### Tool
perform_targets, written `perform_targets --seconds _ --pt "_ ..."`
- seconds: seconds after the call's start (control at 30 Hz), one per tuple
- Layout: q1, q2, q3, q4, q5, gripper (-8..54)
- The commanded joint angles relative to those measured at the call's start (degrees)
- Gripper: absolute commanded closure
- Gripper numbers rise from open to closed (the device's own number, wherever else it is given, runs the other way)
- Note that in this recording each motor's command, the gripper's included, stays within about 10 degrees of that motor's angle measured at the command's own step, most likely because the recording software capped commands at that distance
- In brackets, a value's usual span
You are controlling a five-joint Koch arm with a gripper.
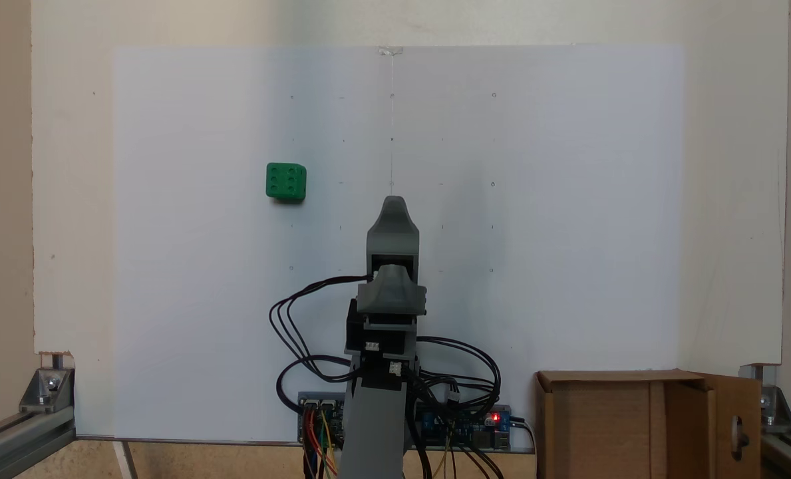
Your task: Grasp a green dice and put it in the bin.
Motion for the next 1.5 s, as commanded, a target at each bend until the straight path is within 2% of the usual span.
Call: perform_targets --seconds 0.0,0.33,0.4,0.63,0.73,0.97,1.13,1.27,1.47 --pt "0.44 5.89 10.0 0.35 -2.9 0.0" --pt "0.18 5.89 10.0 0.35 -2.9 0.0" --pt "0.88 5.89 10.0 0.97 -3.25 1.7" --pt "0.44 5.89 10.0 13.87 -3.43 4.0" --pt "-0.44 1.58 2.46 14.57 -3.25 4.1" --pt "-0.62 -8.35 -22.5 44.19 -3.16 4.1" --pt "-0.7 -8.96 -37.27 59.83 -0.88 4.0" --pt "-1.14 -9.58 -50.69 80.75 -0.79 4.0" --pt "-1.76 -9.58 -62.58 100.35 3.96 4.0"
